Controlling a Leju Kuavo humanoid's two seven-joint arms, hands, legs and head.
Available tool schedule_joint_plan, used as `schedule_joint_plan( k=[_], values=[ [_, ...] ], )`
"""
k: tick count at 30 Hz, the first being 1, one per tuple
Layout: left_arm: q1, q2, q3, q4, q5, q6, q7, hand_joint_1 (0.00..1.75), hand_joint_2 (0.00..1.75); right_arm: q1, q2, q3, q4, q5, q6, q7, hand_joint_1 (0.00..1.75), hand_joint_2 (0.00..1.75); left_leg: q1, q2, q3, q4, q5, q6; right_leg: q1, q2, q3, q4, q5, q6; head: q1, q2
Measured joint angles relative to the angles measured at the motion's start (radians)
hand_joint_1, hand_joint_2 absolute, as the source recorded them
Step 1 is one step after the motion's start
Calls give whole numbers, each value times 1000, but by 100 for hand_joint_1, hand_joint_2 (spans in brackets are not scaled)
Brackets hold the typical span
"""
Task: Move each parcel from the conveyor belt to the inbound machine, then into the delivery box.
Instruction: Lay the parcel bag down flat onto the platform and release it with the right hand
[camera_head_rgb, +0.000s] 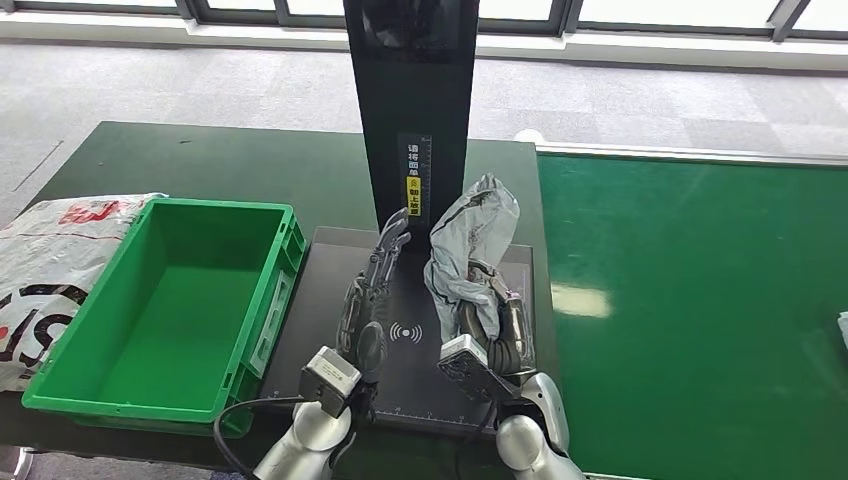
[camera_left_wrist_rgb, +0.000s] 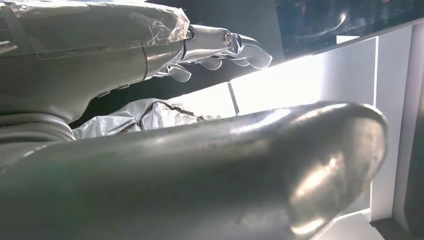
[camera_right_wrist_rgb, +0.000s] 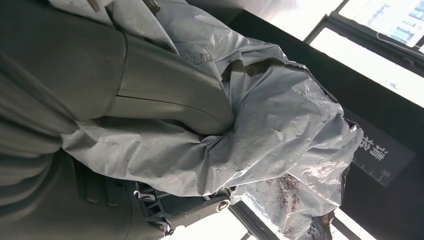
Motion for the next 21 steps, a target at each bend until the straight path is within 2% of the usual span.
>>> schedule_joint_plan(
  k=[12, 15, 21],
  values=[
    [-2, 0, 0, 8, 8, 9, -1, 0, 0, -9, 3, 7, 19, -10, 15, -3, 175, 175, 0, 0, 0, 0, 0, 0, 0, 0, 0, 0, 0, 0, 0, 0],
    [-2, 0, -6, 3, 25, 33, -1, 0, 0, -48, 16, 14, 75, -38, 38, -25, 175, 175, 0, 1, 0, 0, 0, 0, 0, 1, 0, 0, 0, 0, 0, 0],
    [-2, 1, -24, -20, 58, 79, -1, 0, 0, -146, 75, 35, 251, -124, 84, -82, 175, 175, 0, 0, 0, 0, 1, -1, 1, 0, 0, 1, 1, 0, 0, 0]
  ],
)
